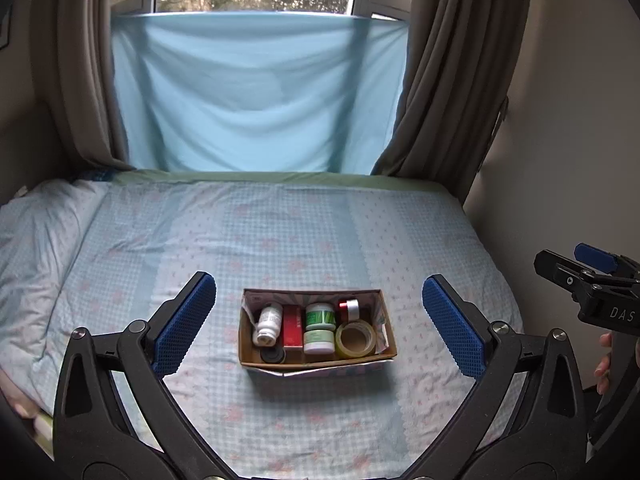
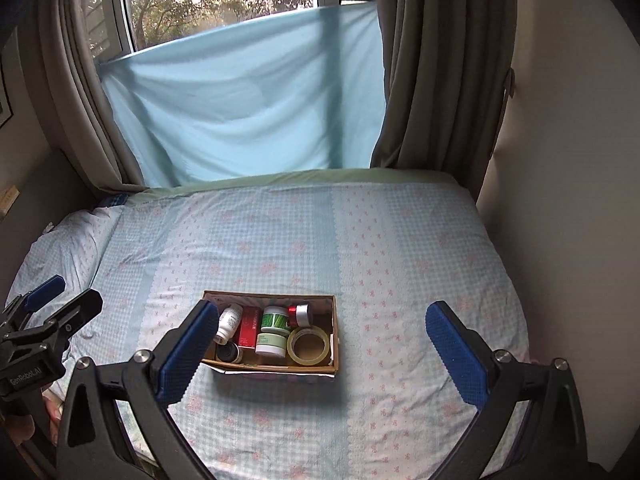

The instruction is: Organize rigid objects

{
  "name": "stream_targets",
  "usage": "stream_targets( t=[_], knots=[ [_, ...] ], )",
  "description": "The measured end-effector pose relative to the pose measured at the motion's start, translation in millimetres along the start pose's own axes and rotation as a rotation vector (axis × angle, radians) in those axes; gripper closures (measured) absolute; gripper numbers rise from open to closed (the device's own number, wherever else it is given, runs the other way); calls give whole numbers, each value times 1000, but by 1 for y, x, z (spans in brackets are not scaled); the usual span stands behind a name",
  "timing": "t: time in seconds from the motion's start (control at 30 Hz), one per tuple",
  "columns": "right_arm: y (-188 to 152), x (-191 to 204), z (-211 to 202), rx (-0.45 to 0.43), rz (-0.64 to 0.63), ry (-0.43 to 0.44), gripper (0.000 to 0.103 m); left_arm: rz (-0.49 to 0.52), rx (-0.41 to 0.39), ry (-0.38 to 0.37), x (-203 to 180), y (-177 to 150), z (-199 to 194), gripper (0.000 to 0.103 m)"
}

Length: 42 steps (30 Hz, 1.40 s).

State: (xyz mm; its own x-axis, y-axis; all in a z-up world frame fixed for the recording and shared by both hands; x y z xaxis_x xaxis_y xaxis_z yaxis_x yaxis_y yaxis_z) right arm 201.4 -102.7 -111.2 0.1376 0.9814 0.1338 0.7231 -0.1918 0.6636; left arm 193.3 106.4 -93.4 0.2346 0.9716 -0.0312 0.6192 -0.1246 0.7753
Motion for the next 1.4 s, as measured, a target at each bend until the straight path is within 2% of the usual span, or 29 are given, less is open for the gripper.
stream_targets(
  t=[0.17,0.27,0.4,0.67,1.4],
  knots=[
    [6,-20,-54,-135,-20,-9,0,2,-92,31,-27,7,-43,0],
    [1,-33,-69,-177,-23,-23,0,17,-139,68,-39,3,-62,0],
    [-9,-47,-82,-219,-17,-29,0,10,-150,60,-50,-2,-71,0],
    [-14,-56,-96,-261,-25,-26,0,10,-170,64,-62,-12,-83,0],
    [-17,-57,-102,-267,-12,-2,0,49,-196,119,-61,-6,-90,0]
  ],
)
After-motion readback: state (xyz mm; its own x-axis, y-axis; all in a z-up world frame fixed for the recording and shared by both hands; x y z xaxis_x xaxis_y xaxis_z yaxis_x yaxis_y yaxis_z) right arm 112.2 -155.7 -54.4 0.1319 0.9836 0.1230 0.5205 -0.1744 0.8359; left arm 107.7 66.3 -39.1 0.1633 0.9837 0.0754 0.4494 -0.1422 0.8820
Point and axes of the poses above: each gripper's, at about its wrist camera, not at the fingertips, and z roughly the way its jaws point, x to its left, y to its top, the point moved 9 cm from there along z, roughly the way its jaws point, and after that the axes turned 8 degrees about z, right-handed, at the moved point
